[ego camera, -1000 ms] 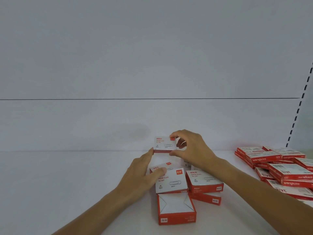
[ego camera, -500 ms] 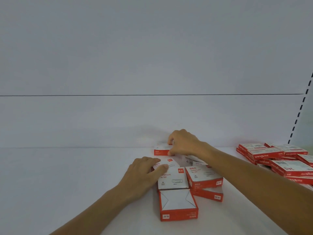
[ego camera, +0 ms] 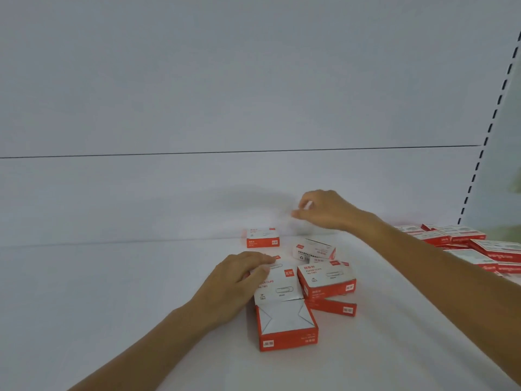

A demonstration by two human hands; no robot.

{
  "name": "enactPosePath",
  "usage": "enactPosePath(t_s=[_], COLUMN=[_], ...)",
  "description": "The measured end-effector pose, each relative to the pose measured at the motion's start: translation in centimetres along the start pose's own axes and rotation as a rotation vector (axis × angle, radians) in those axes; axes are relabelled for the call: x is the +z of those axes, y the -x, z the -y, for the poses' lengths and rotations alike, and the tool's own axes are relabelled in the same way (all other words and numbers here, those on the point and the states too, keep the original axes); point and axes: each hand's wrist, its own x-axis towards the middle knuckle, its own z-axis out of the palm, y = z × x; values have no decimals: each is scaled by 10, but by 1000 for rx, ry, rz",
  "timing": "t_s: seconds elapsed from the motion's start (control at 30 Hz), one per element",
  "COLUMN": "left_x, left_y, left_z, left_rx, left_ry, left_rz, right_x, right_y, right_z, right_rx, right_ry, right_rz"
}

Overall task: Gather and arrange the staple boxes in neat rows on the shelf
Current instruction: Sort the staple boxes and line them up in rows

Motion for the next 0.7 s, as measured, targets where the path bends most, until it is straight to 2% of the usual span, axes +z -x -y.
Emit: enactPosePath(t_s=[0.13,0.23,0.47,0.57,0.7], left_x=[1,1,0,2,0], left_y=[0,1,2,3,6], left_z=[-1,-3,-6,-9,-14], left_rx=[-66,-96,-140,-134,-71], left_ry=[119,201,236,185,156], left_rz=[4,6,13,20,-45], right_x=[-10,4,25,22,20], right_y=[20,31,37,45,52], right_z=[-19,-22,-25,-21,-11], right_rx=[200,204,31,-126,-336], right_ry=[102,74,-56,-69,-52], right_rz=[214,296,44,-129,-234])
